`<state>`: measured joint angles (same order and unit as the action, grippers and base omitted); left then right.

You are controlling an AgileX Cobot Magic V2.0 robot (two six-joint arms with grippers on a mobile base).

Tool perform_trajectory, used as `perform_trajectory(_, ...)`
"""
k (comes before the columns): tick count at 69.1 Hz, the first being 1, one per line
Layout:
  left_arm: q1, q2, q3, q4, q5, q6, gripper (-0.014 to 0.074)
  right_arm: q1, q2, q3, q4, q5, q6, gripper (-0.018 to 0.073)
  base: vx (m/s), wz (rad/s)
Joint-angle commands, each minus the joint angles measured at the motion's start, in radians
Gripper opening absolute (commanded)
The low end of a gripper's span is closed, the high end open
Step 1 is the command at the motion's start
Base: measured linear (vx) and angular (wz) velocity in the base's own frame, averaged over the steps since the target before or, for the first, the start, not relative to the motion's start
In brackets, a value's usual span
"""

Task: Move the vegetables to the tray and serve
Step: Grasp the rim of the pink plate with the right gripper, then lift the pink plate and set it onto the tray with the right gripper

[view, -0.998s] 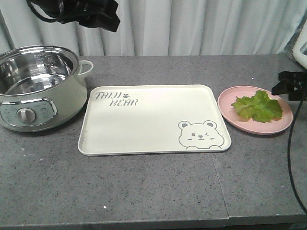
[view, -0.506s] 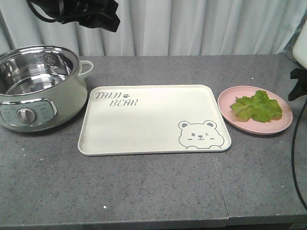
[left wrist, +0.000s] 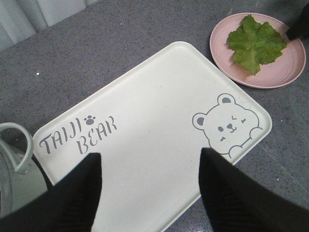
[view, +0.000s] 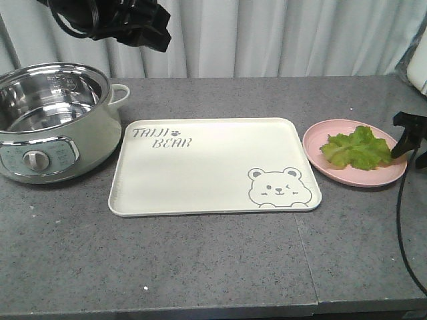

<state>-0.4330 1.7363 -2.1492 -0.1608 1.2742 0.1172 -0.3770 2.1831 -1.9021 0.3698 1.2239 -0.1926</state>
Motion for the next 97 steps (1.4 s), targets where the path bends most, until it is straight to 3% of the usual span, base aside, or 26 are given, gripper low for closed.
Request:
perform_trajectory(1,0.0,-0.038,-0.029,-0.014,-0.023,-0.011,0.0418,-0.002,-0.05,-0.03,0.033,0.002,-0.003,0.0374,0.0,0.0)
perform_trajectory(11,0.0,-0.038,-0.029,-0.014,-0.023,-0.011,0.0418,-0.002,-0.047,-0.03,0.033,0.002,-0.003,0.0269,0.0,0.0)
perform_trajectory(30,0.0,-0.038,-0.029,-0.013,-0.023,-0.011,0.0418,-0.002,-0.045,-0.03,0.041,0.001,-0.032,-0.0015,0.0,0.0)
perform_trajectory(67,0.0,-0.038,-0.029,-0.013,-0.023,-0.011,0.0418,-0.013,-0.078,-0.036,0.198,-0.036,-0.102,-0.0006,0.0,0.0)
perform_trajectory(75,0.0,-0.038,-0.029,-0.013,-0.023,-0.011,0.0418,-0.01,-0.104,-0.036,0.286,-0.035,-0.136,-0.0006,0.0,0.0)
perform_trajectory(86,0.0,-0.038,-0.029,-0.013,-0.023,-0.011,0.0418,0.064,-0.116,-0.036,0.387,-0.015,-0.189,-0.0003,0.0,0.0)
perform_trajectory(97,0.0,-0.038,-0.029,-0.013,-0.023,-0.025,0.0418,0.197,-0.116,-0.036,0.378,-0.022,-0.209,-0.0003,0.0,0.0)
